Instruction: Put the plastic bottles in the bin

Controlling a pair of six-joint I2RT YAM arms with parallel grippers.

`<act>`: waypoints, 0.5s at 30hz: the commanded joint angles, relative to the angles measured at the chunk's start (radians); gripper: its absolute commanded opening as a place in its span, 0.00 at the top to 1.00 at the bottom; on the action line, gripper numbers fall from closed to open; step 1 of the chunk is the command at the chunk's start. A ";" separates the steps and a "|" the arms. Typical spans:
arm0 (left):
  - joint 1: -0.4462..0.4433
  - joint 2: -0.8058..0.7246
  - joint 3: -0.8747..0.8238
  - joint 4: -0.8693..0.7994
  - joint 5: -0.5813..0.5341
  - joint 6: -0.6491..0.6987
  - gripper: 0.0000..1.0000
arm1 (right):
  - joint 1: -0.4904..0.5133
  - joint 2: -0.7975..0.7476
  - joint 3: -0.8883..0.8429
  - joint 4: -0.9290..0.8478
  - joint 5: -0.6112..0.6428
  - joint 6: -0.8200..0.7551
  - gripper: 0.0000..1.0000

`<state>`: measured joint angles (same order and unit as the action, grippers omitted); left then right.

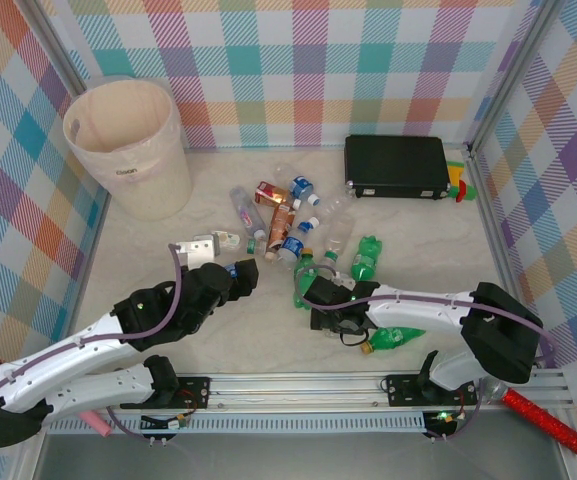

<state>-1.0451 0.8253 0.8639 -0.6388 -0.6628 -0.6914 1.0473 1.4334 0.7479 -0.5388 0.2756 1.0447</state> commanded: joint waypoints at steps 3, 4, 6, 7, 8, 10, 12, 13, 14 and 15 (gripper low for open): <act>-0.004 0.004 0.051 -0.032 0.021 -0.014 0.00 | -0.007 -0.028 -0.022 0.028 0.019 -0.036 0.31; -0.004 0.010 0.057 -0.036 0.023 -0.017 0.00 | -0.007 -0.032 -0.028 0.032 0.020 -0.039 0.32; -0.004 0.023 0.070 -0.047 0.031 -0.027 0.00 | -0.007 -0.043 -0.037 0.036 0.024 -0.060 0.38; -0.004 0.029 0.077 -0.052 0.038 -0.032 0.00 | -0.006 -0.046 -0.037 0.036 0.025 -0.070 0.39; -0.004 0.036 0.084 -0.053 0.050 -0.032 0.00 | -0.004 -0.052 -0.034 0.028 0.033 -0.081 0.40; -0.004 0.043 0.092 -0.047 0.071 -0.039 0.00 | -0.002 -0.068 -0.026 -0.001 0.050 -0.101 0.43; -0.004 0.047 0.092 -0.032 0.084 -0.052 0.00 | 0.008 -0.099 -0.021 -0.020 0.078 -0.125 0.44; -0.004 0.048 0.092 -0.025 0.088 -0.055 0.00 | 0.013 -0.115 -0.021 -0.026 0.090 -0.133 0.44; -0.004 0.049 0.096 -0.020 0.090 -0.062 0.00 | 0.017 -0.139 -0.020 -0.034 0.103 -0.144 0.43; -0.004 0.053 0.100 -0.014 0.092 -0.069 0.00 | 0.021 -0.163 -0.021 -0.039 0.114 -0.157 0.42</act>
<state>-1.0451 0.8757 0.9279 -0.6586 -0.5907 -0.7300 1.0550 1.3361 0.7261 -0.5373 0.3279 0.9443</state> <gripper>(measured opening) 0.997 0.574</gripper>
